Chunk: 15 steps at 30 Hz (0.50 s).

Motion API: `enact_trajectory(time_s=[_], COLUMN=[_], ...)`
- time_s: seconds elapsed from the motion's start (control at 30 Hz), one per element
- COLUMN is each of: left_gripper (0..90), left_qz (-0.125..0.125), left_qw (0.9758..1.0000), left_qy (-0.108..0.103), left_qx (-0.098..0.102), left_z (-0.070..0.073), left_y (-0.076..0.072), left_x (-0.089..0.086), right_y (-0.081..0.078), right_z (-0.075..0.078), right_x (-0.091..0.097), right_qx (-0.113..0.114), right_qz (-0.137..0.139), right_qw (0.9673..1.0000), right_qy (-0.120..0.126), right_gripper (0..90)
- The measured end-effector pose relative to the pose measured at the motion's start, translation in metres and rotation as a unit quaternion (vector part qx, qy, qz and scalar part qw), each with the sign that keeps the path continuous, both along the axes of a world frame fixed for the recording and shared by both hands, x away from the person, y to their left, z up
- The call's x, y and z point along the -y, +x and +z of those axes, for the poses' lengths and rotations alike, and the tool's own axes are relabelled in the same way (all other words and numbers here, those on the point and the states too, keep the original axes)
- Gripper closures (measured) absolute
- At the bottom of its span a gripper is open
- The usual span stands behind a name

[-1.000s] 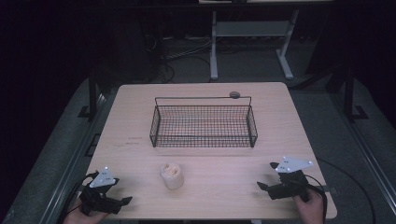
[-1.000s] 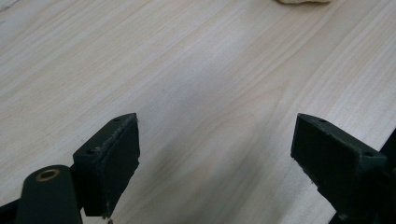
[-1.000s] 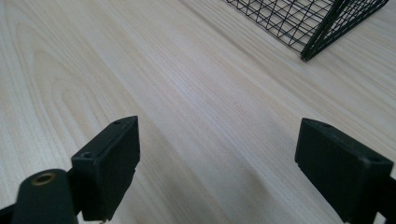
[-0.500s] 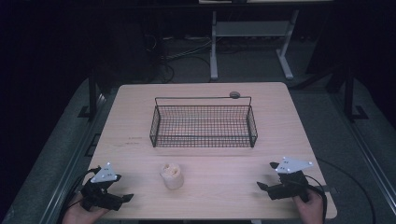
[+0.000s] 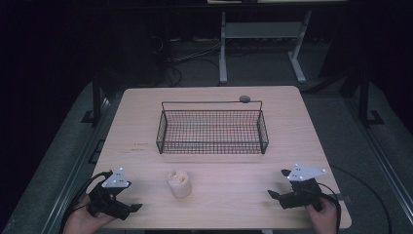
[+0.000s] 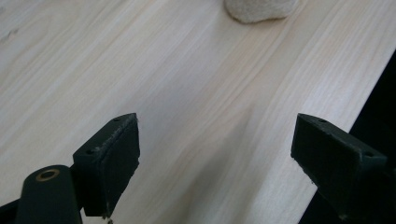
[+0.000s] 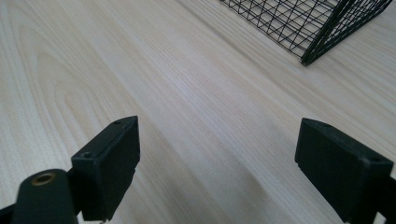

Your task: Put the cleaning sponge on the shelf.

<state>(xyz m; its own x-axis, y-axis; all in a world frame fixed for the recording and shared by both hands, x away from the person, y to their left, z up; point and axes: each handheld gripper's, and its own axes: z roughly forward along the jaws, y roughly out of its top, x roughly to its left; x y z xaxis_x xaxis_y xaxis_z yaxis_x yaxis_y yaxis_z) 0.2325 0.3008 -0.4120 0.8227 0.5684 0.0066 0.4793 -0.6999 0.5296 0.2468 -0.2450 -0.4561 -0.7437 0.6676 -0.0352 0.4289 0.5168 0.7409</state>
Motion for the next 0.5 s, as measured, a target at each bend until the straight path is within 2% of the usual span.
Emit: enact_trajectory(time_s=[0.5], left_gripper=[15.0], left_qz=[-0.044], left_qw=[0.9988], left_qy=[0.006], left_qx=[-0.02], left_z=[0.007], left_y=[0.012], left_x=[0.029], right_y=[-0.001], right_z=[0.001], right_x=[-0.001], right_qx=[-0.001], right_qz=[0.001], right_qw=[1.0], right_qy=[0.001], right_gripper=[13.5])
